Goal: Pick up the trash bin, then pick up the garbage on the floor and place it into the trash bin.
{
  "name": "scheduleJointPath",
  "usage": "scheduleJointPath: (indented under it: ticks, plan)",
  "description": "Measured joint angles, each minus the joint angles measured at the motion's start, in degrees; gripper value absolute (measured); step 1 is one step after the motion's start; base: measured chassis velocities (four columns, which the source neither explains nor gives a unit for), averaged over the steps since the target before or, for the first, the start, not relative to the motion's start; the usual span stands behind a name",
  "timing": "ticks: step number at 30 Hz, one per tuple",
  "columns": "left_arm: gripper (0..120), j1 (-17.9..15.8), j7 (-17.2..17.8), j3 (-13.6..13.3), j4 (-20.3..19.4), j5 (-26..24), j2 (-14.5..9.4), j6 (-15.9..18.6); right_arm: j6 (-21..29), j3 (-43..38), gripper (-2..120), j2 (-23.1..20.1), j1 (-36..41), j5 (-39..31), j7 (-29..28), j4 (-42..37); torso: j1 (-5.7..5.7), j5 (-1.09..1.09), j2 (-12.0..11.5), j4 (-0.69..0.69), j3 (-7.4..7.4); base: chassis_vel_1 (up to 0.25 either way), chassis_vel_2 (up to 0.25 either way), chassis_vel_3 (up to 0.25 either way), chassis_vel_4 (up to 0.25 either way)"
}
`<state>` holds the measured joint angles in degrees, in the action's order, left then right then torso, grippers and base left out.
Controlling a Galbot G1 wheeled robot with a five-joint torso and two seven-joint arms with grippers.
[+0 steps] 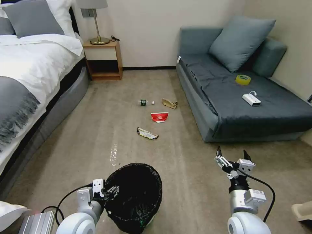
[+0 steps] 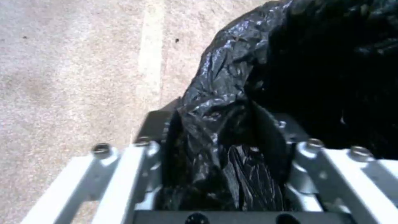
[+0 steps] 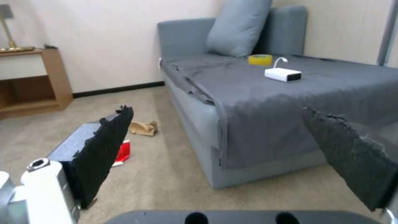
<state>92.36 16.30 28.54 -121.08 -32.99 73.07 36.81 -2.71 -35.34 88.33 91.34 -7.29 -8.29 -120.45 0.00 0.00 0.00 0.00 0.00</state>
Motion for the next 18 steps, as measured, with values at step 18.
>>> scheduleJointPath:
  ticks: [18]
  plan:
    - [4, 1.7, -6.2, 1.7, 1.2, 4.2, 3.1, -4.7, 1.5, -0.1, 100, -0.3, 1.0, 1.5, 4.0, -1.0, 0.0, 0.0, 0.0, 0.0, 0.0, 0.0, 0.0, 0.0, 0.0]
